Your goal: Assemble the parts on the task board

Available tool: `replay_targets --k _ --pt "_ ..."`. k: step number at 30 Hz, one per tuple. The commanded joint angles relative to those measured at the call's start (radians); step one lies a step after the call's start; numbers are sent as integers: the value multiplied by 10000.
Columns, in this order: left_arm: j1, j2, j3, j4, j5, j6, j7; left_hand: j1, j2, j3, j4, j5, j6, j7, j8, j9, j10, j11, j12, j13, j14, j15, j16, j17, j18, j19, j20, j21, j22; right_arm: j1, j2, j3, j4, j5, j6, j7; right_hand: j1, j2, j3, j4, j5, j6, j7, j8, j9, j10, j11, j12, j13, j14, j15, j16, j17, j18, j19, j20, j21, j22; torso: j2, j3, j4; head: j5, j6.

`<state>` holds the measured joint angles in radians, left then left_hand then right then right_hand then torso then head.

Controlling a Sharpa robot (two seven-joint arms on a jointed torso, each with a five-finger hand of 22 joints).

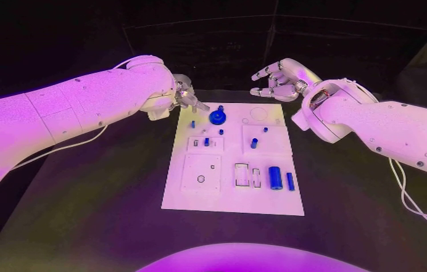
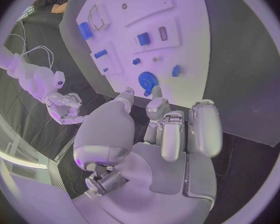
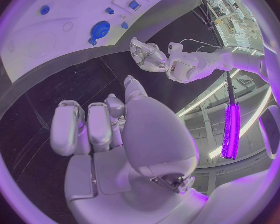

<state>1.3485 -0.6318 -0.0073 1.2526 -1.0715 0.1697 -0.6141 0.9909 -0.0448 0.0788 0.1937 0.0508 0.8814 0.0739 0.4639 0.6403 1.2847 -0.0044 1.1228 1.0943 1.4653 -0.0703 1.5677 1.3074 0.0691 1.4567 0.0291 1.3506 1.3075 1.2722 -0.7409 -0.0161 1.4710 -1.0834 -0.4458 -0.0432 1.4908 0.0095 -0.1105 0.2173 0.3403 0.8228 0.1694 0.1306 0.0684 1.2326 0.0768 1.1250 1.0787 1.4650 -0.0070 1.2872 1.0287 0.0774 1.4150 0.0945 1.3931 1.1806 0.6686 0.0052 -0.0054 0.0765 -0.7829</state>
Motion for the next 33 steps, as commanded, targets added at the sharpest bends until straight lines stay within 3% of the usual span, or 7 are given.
replay_targets --k 1,4,10,14,21,33 --pt "46 231 -35 -536 2 999 4 205 73 -190 8 -36 37 73 -250 -242 11 99 -19 -19 1055 90 31 2634 -46 3 101 -30 -3 20 36 8 2 12 26 93 -17 63 -42 3 44 -35 6 44 -13 -75 0 -40 -8 128 -11 -42 -13 -19 -57 11 -60 -9 11 -7 -21 32 18" --pt "58 459 -151 -1040 -167 1239 137 352 159 -343 17 -34 141 94 -396 -410 2 121 -19 -32 1055 112 31 2634 -39 4 146 -37 0 20 64 8 -9 12 32 102 -17 63 -42 3 44 -35 6 44 -13 -75 0 -40 -8 128 -11 -42 -13 -19 -57 11 -60 -9 28 -29 -44 33 55" --pt "7 804 -505 -1728 -350 1544 279 537 319 -620 59 -34 374 89 -558 -642 22 120 28 -11 1055 120 31 2634 -33 11 181 -40 16 19 89 8 -20 12 42 113 -17 63 -42 3 44 -35 6 44 -13 -75 0 -40 -8 128 -11 -42 -13 -19 -57 11 -60 -9 48 -26 -53 42 58" --pt "-83 1007 -628 -2065 -386 1618 329 564 366 -681 78 -33 435 81 -578 -683 32 113 45 0 1055 117 31 2634 -33 14 181 -38 22 19 98 8 -11 12 44 126 -16 67 -42 4 46 -37 5 44 -14 -73 -1 -37 -5 128 -11 -44 -15 -20 -55 11 -58 -4 44 -31 -41 37 41" --pt "-182 1257 -678 -2443 -409 1645 395 573 424 -781 122 -34 501 73 -615 -742 41 106 60 5 1055 111 31 2634 -34 20 180 -35 33 18 114 9 -16 11 41 139 -13 71 -42 4 50 -39 5 43 -14 -77 -1 -41 -11 126 -11 -48 -21 -18 -60 12 -64 -17 38 -27 -48 58 40" --pt "-220 1463 -687 -2601 -414 1681 502 639 496 -901 145 -33 600 56 -650 -812 69 92 101 35 1055 102 31 2634 -43 40 175 -4 77 17 145 9 -37 11 39 144 -13 71 -42 4 50 -39 5 43 -14 -77 -1 -41 -11 126 -11 -48 -21 -18 -60 12 -64 -17 40 -24 -40 68 25"
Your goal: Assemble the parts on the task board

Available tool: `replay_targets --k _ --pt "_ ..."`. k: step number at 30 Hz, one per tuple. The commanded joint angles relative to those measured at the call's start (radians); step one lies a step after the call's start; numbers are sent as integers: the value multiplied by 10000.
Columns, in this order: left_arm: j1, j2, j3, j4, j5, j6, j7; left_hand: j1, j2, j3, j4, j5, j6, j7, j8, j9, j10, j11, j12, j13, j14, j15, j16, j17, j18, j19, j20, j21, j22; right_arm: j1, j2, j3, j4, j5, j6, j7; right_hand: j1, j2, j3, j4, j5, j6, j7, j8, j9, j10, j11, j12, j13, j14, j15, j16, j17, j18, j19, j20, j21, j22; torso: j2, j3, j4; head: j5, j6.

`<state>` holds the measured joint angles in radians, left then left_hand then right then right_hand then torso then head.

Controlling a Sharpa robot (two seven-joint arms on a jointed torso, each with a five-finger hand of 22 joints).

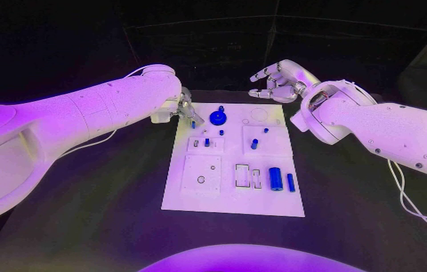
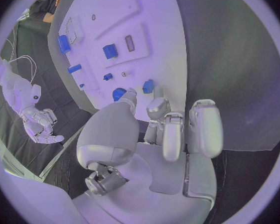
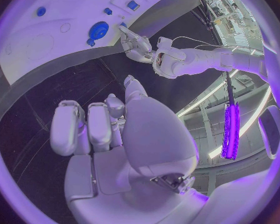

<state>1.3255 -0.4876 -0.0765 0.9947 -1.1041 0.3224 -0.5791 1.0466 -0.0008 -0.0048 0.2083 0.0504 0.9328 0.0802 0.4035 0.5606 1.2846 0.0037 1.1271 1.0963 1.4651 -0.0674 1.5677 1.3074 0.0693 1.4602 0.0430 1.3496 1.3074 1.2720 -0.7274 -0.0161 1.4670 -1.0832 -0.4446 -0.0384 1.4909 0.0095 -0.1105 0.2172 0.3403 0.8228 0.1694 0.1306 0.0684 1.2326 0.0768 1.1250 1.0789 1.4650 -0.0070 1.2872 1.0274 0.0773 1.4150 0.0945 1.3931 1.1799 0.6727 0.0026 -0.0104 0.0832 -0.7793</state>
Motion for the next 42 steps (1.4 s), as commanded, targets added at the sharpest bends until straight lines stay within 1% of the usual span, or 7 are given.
replay_targets --k 1,19,26,29,35,37,42 --pt "9 28 4 -29 -88 157 159 134 88 -83 -17 -29 123 -15 -48 -31 80 5 70 23 1057 68 31 2634 -46 6 34 7 81 19 13 9 1 9 28 96 -13 71 -42 5 50 -39 5 43 -14 -77 -1 -41 -12 127 -11 -48 -8 -17 -60 12 -64 -9 -3 1 13 1 -15" --pt "7 40 4 -94 -87 320 211 1487 771 259 -814 -25 429 -95 -147 -247 99 -73 70 -2 1057 3 31 2634 -59 33 -22 37 162 19 27 9 -25 9 42 84 -13 71 -42 5 50 -39 5 43 -14 -77 -1 -41 -12 127 -11 -48 -8 -17 -60 12 -64 -9 -3 -1 13 -7 -50" --pt "7 33 4 -88 -71 81 389 2676 1353 1164 -1644 -20 440 -248 -151 -254 78 -223 34 -10 1057 -101 31 2634 -60 40 -95 47 193 19 38 9 -43 9 44 85 -3 86 -41 6 59 -46 5 42 -15 -71 -2 -31 -4 127 -12 -49 -6 -16 -62 12 -66 -12 -8 2 14 -5 -77" --pt "7 13 4 -71 64 -124 491 2977 1469 1570 -1941 -22 414 -249 -118 -208 71 -228 2 -24 1057 -121 31 2634 -64 40 -127 47 201 19 38 9 -50 9 45 83 -3 86 -41 6 59 -46 5 42 -15 -71 -2 -31 -4 127 -12 -49 -6 -16 -62 12 -66 -12 -6 3 17 -3 -83" --pt "6 -181 8 162 496 -504 551 2633 1199 2674 -2293 -8 312 -227 138 95 74 -187 -150 -160 1057 -95 31 2634 -65 28 -122 15 202 19 35 9 -59 9 54 78 -3 86 -41 6 59 -46 5 42 -15 -71 -2 -31 -4 127 -12 -49 -6 -16 -62 12 -66 -12 -11 -5 11 -24 -89" --pt "8 -320 10 352 669 -633 484 2391 1061 3093 -2357 1 277 -243 248 223 92 -188 -165 -181 1057 -107 31 2634 -63 29 -123 7 207 19 30 9 -59 9 56 75 -3 91 -42 9 60 -47 5 43 -15 -69 -2 -28 -2 128 -12 -46 0 -18 -59 12 -63 -6 -15 12 14 -14 -91" --pt "19 -704 15 953 831 -932 223 1903 799 3898 -2435 -16 206 -255 490 515 69 -226 -262 -296 1057 -115 31 2634 -58 29 -140 -14 212 19 10 9 -62 10 69 54 -16 100 -47 21 54 -47 6 44 -14 -71 0 -29 -5 128 -11 -48 -2 -17 -61 12 -65 -10 -19 11 40 -37 -96"
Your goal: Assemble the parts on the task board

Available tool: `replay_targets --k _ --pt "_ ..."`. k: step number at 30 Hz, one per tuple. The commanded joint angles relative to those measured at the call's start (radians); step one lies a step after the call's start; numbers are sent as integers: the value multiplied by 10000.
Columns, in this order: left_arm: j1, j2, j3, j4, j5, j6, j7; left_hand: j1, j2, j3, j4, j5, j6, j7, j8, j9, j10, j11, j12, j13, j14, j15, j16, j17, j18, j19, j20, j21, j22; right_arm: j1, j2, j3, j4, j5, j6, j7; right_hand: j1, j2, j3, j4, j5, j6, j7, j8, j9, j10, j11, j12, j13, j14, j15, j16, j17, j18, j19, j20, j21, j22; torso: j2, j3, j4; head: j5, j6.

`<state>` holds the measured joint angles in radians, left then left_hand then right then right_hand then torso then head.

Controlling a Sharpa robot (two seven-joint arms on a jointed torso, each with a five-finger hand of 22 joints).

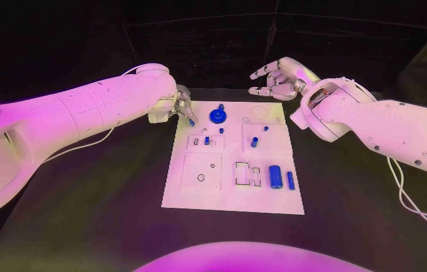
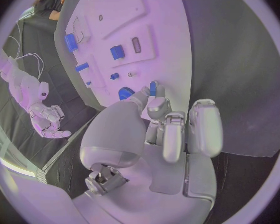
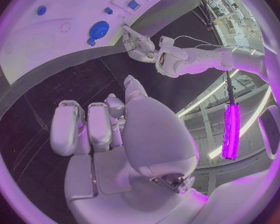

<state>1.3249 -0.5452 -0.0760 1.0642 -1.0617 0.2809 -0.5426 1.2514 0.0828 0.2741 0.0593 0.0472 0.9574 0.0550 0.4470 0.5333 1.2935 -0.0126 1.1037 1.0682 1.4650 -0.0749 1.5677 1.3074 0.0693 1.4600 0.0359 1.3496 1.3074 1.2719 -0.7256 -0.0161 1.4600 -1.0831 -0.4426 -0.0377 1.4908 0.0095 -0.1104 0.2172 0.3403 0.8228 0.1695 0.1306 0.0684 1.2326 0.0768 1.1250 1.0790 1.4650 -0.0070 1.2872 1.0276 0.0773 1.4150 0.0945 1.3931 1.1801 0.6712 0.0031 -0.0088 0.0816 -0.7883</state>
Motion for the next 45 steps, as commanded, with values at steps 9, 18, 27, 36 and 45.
replay_targets --k 9,18,27,36,45 --pt "20 -868 7 1639 467 -1282 -446 -780 -419 2278 -1042 6 -163 -32 368 1185 -116 -84 -278 -285 1058 -66 31 2634 -43 12 -93 -95 172 20 -22 8 -24 19 137 15 -33 108 -57 37 44 -49 7 44 -14 -80 2 -40 -20 127 -10 -52 -10 -16 -62 13 -67 -14 5 -35 34 -17 -9" --pt "-143 -1545 -7 2873 369 -2489 -571 -1039 -628 2827 -1118 5 -213 -49 507 1366 -13 -103 -190 -223 1058 -81 31 2634 -51 39 -106 -75 218 20 -47 7 -41 26 161 5 -33 108 -57 37 44 -49 7 44 -14 -80 2 -40 -20 127 -10 -52 -10 -16 -62 13 -67 -14 -2 -11 28 77 -42" --pt "-590 -2052 -17 3845 175 -3232 -538 -1098 -679 2945 -1134 7 -215 -54 541 1407 6 -108 -178 -220 1058 -87 31 2634 -47 39 -111 -87 209 19 -75 7 -61 32 181 12 -33 108 -57 37 44 -49 7 44 -14 -80 2 -40 -20 127 -10 -52 -10 -16 -62 13 -67 -14 -5 -20 37 156 -82" --pt "-853 -2301 -21 4306 -954 -3498 -512 -1164 -727 3049 -1136 7 -209 -61 578 1446 22 -114 -166 -217 1058 -92 31 2634 -50 48 -115 -79 223 18 -97 6 -64 47 186 2 -47 114 -67 52 32 -51 8 46 -14 -77 2 -33 -15 127 -9 -55 -13 -16 -63 14 -69 -17 1 -3 12 205 -68" --pt "-945 -2351 -23 4416 -1217 -3326 -564 -1212 -758 3097 -1126 7 -198 -67 601 1468 43 -118 -143 -199 1058 -95 31 2634 -49 50 -118 -82 223 17 -100 6 -67 48 190 0 -46 114 -67 52 31 -51 8 46 -14 -76 2 -32 -15 127 -9 -55 -12 -18 -60 14 -65 -8 16 -8 8 214 -73"
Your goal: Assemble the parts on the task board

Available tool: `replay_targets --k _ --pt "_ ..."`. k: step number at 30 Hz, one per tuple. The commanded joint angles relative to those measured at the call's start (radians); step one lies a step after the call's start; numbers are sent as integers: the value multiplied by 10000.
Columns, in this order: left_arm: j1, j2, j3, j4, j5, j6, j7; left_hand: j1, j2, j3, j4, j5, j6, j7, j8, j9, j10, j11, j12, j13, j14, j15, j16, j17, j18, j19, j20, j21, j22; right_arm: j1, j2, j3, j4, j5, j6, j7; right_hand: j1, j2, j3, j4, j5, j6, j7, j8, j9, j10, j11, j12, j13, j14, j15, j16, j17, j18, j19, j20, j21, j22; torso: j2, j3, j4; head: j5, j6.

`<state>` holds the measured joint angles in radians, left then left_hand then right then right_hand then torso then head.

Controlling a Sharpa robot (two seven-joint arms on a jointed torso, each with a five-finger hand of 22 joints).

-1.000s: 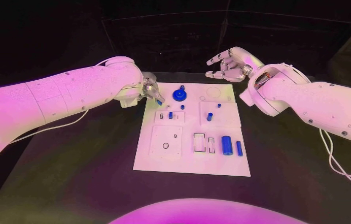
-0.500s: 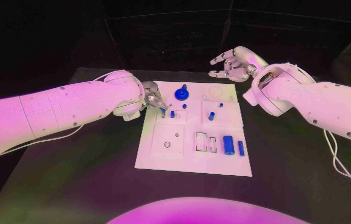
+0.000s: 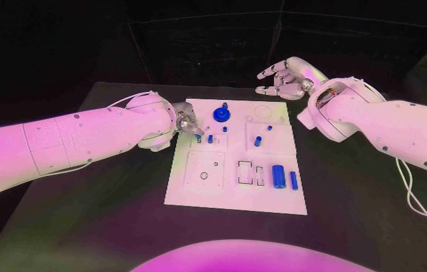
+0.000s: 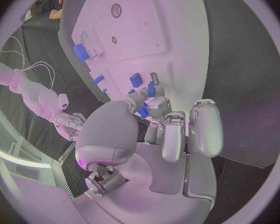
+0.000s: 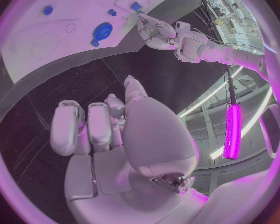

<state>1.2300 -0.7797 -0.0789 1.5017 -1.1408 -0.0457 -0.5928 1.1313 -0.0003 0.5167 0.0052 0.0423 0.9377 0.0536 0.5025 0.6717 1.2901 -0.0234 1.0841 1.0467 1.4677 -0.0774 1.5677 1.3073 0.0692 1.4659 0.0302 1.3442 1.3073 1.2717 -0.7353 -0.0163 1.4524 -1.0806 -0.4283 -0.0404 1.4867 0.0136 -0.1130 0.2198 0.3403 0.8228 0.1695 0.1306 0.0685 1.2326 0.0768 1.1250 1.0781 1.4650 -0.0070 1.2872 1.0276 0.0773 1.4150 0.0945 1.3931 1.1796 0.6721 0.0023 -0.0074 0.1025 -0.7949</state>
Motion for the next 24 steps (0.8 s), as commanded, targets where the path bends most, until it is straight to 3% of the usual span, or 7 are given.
replay_targets --k 1,24 --pt "-1 -8 6 47 -436 -27 -72 -26 62 684 -582 55 2 -55 53 91 86 -12 63 25 1031 -71 31 2635 -48 -8 -62 -27 224 20 -1 8 8 22 47 28 -5 73 -41 26 31 -51 8 46 -14 -76 2 -32 -6 127 -9 -55 -13 -18 -59 14 -65 -3 6 1 -7 4 -9" --pt "-23 72 3 2 -460 679 -266 -229 -86 755 -521 50 77 -102 179 194 149 -46 127 70 1031 -97 31 2635 -49 3 -81 -26 239 20 1 8 14 23 45 24 1 73 -42 23 28 -52 7 46 -14 -81 1 -38 -14 126 -9 -58 -16 -14 -67 14 -74 -21 6 10 -18 -13 -65"
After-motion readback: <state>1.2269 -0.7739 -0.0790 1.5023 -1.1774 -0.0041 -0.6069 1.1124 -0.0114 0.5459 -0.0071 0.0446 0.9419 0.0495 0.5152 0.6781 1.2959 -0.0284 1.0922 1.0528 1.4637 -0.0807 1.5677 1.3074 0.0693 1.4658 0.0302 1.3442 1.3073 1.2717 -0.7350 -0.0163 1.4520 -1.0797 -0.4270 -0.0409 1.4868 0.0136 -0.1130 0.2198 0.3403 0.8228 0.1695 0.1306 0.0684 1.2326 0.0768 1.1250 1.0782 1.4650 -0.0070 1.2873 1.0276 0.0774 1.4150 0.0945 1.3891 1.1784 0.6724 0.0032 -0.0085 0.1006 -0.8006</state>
